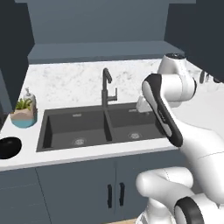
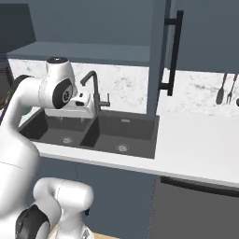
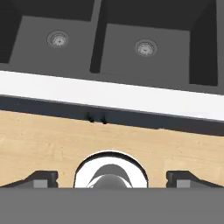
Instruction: Pick up the bowls on the counter and stack them on top of one another in the open cabinet. Place the smaller bowl on top of the larger bowl.
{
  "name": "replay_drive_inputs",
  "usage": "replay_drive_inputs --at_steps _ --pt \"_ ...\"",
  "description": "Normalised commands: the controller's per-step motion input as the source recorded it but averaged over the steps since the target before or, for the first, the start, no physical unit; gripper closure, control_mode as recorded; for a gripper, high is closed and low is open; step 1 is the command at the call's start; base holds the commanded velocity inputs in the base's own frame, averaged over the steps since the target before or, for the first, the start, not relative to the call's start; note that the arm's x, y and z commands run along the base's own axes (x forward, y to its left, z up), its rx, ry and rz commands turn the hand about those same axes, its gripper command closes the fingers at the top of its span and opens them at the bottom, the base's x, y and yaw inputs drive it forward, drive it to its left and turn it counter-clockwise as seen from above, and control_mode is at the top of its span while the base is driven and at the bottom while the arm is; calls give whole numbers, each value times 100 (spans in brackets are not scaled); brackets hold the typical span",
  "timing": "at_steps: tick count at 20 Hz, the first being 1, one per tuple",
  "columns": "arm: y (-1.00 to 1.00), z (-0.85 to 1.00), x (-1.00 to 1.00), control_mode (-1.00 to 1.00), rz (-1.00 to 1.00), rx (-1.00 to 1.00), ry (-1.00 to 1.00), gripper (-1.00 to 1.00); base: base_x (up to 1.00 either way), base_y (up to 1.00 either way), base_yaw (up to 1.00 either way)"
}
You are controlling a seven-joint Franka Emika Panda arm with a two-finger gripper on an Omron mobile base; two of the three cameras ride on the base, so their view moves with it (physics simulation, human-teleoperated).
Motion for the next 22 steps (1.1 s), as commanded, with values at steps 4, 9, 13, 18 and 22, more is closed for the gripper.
replay_drive_inputs --at_steps 4,9,13,18,22 --pt "0 0 0 100 0 0 0 -100 -96 48 18" --pt "0 0 0 100 0 0 0 -100 -63 73 15" --pt "0 0 0 100 0 0 0 -100 -31 99 10" --pt "0 0 0 100 0 0 0 -100 -12 100 6" --pt "0 0 0 100 0 0 0 -100 0 100 0"
